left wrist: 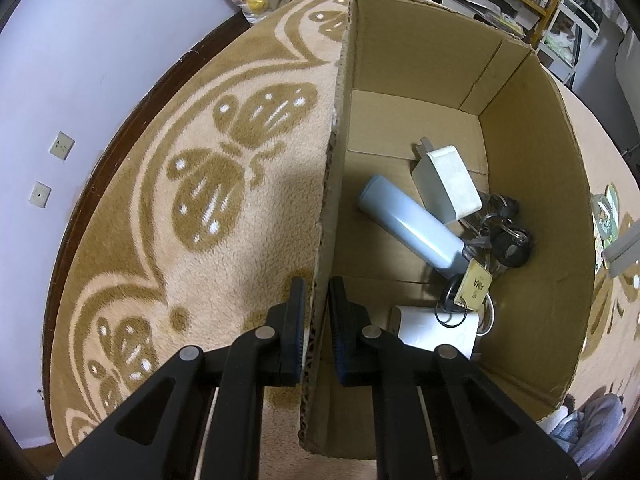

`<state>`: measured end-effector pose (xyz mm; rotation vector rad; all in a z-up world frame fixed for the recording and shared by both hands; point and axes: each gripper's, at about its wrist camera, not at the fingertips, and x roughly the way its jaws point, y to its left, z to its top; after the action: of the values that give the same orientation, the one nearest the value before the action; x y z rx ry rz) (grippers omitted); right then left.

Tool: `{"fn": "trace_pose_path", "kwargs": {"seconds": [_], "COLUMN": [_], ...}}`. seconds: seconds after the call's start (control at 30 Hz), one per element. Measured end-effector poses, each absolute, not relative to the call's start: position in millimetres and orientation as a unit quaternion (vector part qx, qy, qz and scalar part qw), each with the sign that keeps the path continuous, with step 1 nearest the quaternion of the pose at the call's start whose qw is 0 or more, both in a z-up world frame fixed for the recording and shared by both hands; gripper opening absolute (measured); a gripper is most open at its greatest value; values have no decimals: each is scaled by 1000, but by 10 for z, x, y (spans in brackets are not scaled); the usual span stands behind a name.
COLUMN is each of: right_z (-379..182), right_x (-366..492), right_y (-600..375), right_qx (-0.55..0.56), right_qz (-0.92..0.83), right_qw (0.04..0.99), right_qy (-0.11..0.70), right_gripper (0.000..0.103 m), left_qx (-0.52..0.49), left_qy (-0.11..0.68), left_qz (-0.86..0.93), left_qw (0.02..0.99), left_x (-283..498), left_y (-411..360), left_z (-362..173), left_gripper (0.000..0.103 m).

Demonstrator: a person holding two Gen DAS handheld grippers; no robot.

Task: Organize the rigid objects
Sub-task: 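Carry the white wall plate into the box and release it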

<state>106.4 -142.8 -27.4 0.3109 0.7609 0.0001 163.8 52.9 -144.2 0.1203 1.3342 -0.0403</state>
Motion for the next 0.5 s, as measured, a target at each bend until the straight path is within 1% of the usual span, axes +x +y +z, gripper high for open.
{"fn": "trace_pose_path", "kwargs": {"seconds": [0.2, 0.37, 0.5], "right_z": [-295, -568, -711], "right_x": [1207, 1442, 1536], "right_y": [-1262, -1019, -926], "right_qx": [148, 110, 71], "right_qz": [36, 62, 60], "right_qw": [913, 897, 896], "right_qy": [379, 423, 434], "right_gripper": [51, 51, 51], "left_qx": [51, 49, 50], "left_qy": [619, 619, 619], "left_qz": [-19, -18, -20], "left_qw": [784, 784, 784], "left_x": [1640, 1644, 1647], "left_y": [554, 559, 562], "left_z": [-1443, -1446, -1446], "left_gripper": [11, 11, 11]}}
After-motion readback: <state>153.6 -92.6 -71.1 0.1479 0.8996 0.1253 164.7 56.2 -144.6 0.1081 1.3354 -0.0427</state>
